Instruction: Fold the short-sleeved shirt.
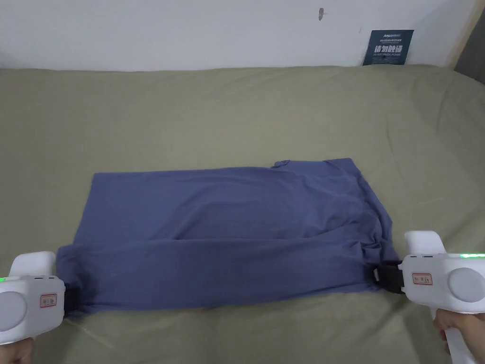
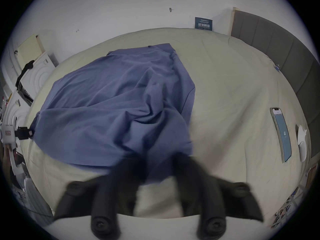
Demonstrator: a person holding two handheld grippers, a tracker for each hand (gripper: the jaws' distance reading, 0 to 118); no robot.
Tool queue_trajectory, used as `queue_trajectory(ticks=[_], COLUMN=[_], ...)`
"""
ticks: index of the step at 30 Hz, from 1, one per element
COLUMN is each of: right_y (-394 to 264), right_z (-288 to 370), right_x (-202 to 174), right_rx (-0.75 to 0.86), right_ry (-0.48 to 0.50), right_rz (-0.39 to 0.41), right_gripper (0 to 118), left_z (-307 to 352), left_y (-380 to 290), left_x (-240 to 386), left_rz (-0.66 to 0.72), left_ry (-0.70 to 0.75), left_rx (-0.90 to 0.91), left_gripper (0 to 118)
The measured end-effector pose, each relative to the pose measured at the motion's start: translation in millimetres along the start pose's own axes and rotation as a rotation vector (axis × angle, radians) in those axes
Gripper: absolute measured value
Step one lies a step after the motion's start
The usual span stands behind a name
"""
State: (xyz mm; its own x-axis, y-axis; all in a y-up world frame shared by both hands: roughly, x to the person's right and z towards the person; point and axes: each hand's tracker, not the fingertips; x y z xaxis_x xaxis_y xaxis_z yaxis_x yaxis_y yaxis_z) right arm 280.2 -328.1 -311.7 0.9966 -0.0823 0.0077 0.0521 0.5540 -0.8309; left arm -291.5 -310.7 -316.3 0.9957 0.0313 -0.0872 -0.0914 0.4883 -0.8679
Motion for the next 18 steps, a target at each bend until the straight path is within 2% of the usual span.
queue_trajectory(ticks=[1,3,6,12,18], right_y=[-2.4,-4.6,-7.4,-21.3,-73.7], right_z=[4.2,12.1,26.7,71.4,113.4], right_x=[-3.4,-9.8,-11.8,-8.0,-8.0], right_rx=[0.015,0.015,0.026,0.064,0.045], right_ry=[0.040,0.020,0.019,0.058,0.085], right_rz=[0.002,0.013,0.039,0.013,0.010], right_gripper=[17,13,13,13,13], left_z=[1.6,5.5,11.4,37.5,71.7], left_y=[0.0,-0.2,0.8,-8.9,-55.8], left_x=[0.5,1.9,-1.5,-12.1,-32.4], left_rz=[-0.009,-0.036,-0.050,-0.041,-0.033], left_ry=[-0.001,0.009,0.015,-0.007,-0.038], left_rx=[-0.001,0.000,0.004,0.015,0.000], left_gripper=[6,6,6,6,6])
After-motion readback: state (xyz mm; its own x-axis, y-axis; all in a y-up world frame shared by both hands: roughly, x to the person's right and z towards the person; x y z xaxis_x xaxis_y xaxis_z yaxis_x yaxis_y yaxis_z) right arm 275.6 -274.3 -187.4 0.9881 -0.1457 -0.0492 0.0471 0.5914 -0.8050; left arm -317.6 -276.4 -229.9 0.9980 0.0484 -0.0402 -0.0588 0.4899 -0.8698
